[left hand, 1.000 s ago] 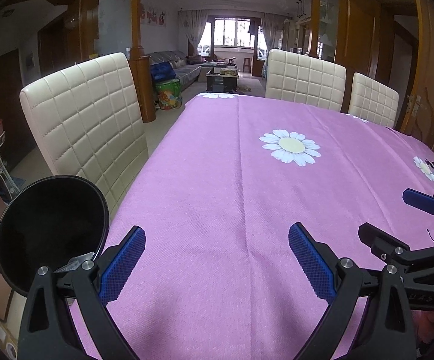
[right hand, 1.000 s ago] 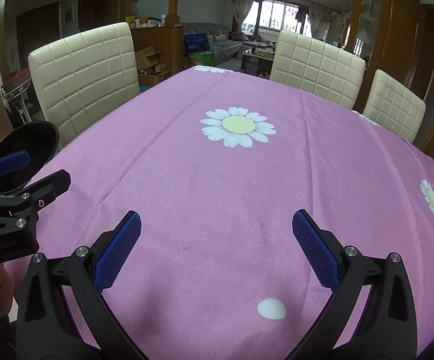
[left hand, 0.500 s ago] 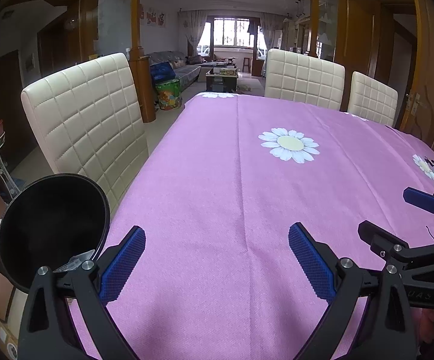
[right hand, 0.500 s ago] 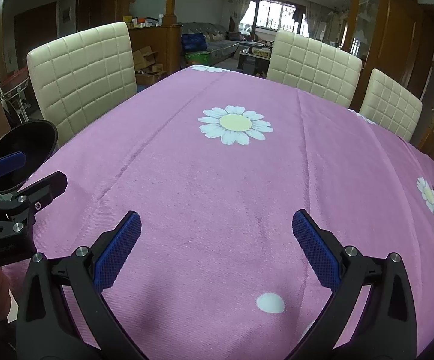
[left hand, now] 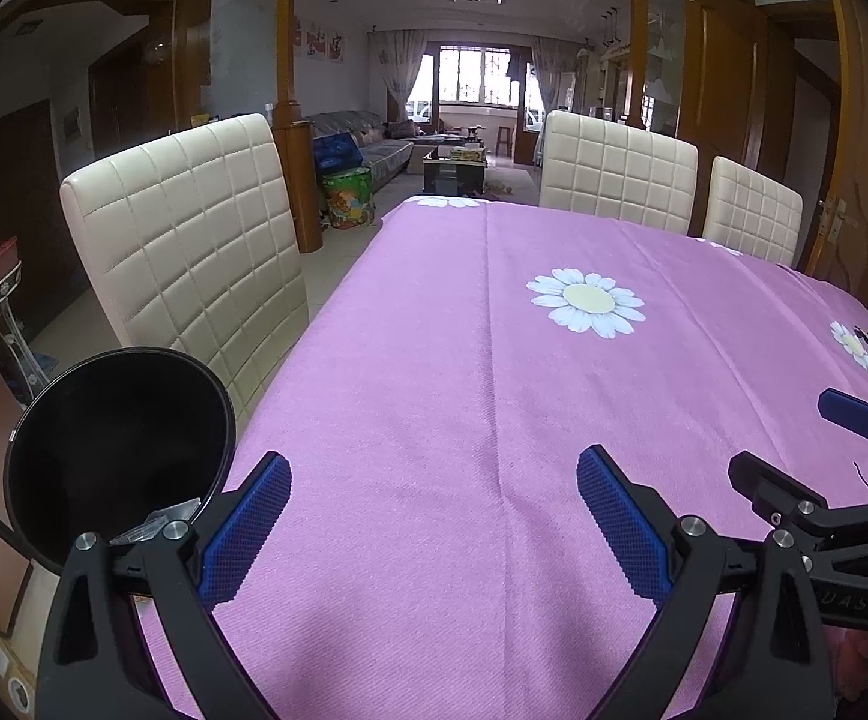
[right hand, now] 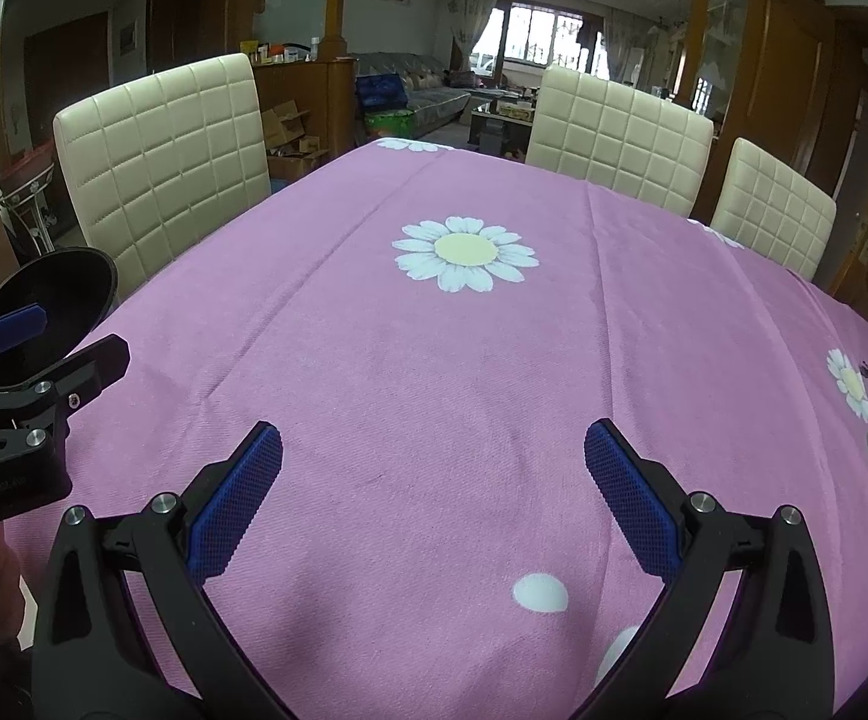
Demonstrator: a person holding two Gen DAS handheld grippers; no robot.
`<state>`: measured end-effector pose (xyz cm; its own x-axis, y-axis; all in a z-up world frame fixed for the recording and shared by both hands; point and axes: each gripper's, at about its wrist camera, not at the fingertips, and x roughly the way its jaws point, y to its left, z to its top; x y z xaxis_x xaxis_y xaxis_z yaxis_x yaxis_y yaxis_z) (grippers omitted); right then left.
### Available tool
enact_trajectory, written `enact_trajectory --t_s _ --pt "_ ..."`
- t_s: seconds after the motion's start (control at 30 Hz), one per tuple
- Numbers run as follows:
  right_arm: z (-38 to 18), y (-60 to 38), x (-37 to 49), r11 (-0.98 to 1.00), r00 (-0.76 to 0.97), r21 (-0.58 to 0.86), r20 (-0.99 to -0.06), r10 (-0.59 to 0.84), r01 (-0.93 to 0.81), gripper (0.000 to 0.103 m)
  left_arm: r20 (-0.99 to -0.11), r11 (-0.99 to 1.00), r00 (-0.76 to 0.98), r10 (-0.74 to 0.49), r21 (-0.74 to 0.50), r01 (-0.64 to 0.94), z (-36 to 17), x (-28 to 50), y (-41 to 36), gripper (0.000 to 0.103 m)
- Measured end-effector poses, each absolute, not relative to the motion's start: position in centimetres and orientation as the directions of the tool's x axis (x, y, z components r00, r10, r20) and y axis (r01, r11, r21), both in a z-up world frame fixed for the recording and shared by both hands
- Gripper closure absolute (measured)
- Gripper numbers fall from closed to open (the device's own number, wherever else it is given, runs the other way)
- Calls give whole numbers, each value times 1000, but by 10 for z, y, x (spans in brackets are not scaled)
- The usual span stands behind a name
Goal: Collect trash
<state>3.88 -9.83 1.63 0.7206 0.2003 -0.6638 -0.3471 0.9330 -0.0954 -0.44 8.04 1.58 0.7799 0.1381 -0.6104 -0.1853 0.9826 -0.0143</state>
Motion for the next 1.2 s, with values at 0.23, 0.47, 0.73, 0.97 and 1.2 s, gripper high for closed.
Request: enact_trajectory --t_s 0.23,0.47,0.73,0.97,1.2 --pt "23 -104 31 947 752 -91 -632 185 -309 4 -589 980 794 148 -23 -200 18 -12 81 9" --pt "28 -109 18 958 786 -92 -596 166 -272 4 -556 978 813 170 -10 -211 23 -22 78 9" --pt "28 -108 13 957 792 -103 -589 160 -270 4 -543 978 822 172 -3 -207 25 -24 76 9" --pt "28 -110 13 957 789 -100 -593 162 -272 4 -556 980 815 159 -11 -199 23 -23 76 9" --pt "26 -109 16 956 781 -93 -601 168 -278 4 -567 981 809 157 -7 -196 22 -21 75 9"
